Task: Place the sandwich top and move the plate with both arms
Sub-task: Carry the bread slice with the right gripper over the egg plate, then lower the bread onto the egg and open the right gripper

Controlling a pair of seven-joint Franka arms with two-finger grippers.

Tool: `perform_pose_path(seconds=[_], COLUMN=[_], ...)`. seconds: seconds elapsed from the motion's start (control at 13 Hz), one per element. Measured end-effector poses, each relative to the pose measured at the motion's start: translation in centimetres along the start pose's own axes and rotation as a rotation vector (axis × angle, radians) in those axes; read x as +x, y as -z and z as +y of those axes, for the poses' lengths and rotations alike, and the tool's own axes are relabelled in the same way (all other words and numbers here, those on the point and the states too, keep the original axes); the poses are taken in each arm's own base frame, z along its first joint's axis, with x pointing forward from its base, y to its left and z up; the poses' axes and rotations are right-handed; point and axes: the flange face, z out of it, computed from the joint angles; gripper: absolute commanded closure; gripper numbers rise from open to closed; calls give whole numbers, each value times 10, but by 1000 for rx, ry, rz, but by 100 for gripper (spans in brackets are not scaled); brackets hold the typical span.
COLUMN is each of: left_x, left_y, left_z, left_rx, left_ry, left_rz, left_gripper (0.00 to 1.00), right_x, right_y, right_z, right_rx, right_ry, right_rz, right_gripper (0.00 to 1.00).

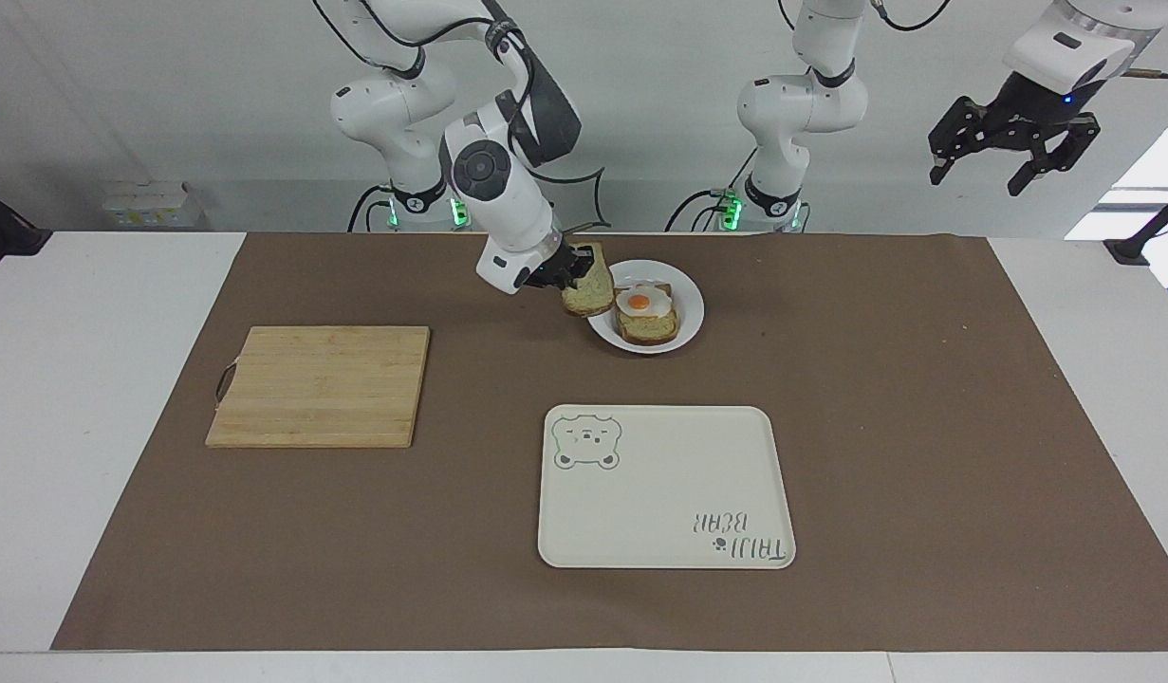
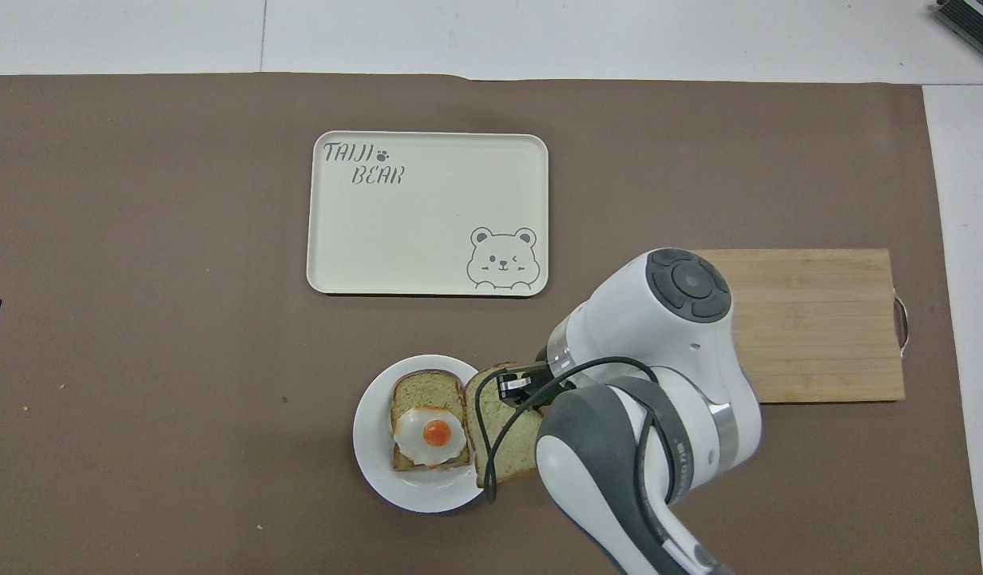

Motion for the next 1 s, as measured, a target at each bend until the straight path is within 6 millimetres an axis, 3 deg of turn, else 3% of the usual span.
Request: perform_pose_path(seconds=[0.15, 0.31, 0.77, 0.93, 1.0], left_x=[3, 7, 12, 12, 12], left_y=[-2, -5, 1, 1, 1], left_z=[-3, -6, -4, -4, -5], left_rx=[1, 1, 10, 10, 10], left_ry=[5, 7, 1, 0, 2], left_rz=[3, 7, 50, 51, 51], left_gripper=[0, 0, 0, 0, 0], right_x=[-6, -11, -10, -8, -6], right_y=[-24, -48, -108, -118, -119], right_z=[-33, -53, -75, -75, -74], right_rx=[1, -10, -45, -52, -53], right_ry=[-16, -6, -30, -32, -36], right_rz=[52, 64, 86, 92, 93], right_gripper=[100, 100, 100, 100, 69])
